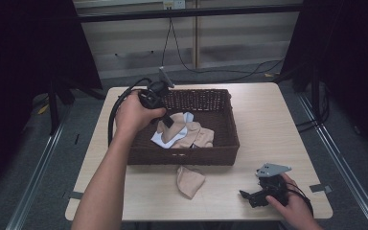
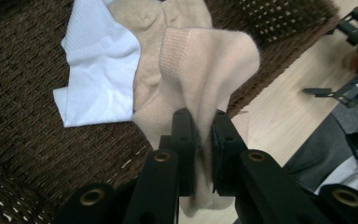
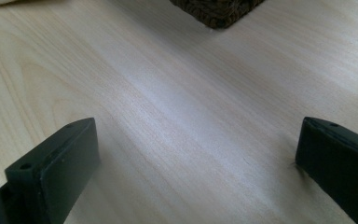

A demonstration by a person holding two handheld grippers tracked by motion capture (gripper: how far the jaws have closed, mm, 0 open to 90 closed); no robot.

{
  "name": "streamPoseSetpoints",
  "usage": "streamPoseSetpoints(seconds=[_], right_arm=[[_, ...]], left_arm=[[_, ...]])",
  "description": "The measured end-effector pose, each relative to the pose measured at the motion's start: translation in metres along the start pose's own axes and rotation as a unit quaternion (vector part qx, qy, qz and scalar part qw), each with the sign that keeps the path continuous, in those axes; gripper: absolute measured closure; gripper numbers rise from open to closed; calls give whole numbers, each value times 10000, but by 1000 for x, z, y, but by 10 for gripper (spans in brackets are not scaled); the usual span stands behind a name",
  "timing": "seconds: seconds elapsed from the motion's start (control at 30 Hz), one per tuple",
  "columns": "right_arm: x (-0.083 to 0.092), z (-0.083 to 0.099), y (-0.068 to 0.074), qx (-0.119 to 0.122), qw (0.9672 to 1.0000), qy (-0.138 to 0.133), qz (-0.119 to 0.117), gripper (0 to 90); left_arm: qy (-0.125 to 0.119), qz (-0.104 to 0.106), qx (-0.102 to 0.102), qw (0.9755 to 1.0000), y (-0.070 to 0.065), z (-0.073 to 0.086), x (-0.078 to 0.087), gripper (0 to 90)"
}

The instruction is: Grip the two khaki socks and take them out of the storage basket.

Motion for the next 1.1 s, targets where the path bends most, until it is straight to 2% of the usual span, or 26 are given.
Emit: streamPoseSetpoints(seconds=[0.27, 0.5, 0.87, 1.0, 1.03, 1.1], right_arm=[[0, 0, 0, 0, 10000, -1, -2, 0], [0, 0, 0, -13, 10000, -4, 0, 0], [0, 0, 0, -11, 10000, -5, -1, 0], [0, 0, 0, 0, 10000, -14, 3, 0], [0, 0, 0, -6, 10000, -9, 1, 0], [0, 0, 0, -6, 10000, -7, 0, 0]], left_arm=[[48, 57, -76, 9999, -9, 4, 9, 819], [125, 93, -281, 9995, -17, 14, 11, 819], [136, 135, -480, 9987, -27, 30, 1, 818], [212, 106, -559, 9982, -29, 35, -5, 818], [248, 126, -640, 9976, -31, 36, -9, 818], [241, 113, -640, 9976, -32, 37, -11, 819]])
Point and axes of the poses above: each handheld gripper's, and its own axes: x roughly backward along the jaws, z roughly out of its underside, y roughly to its left, the point moved 5 cm from there along -x, roughly forward along the jaws, and after that the axes turned 9 degrees about z, right-handed, at the moved point
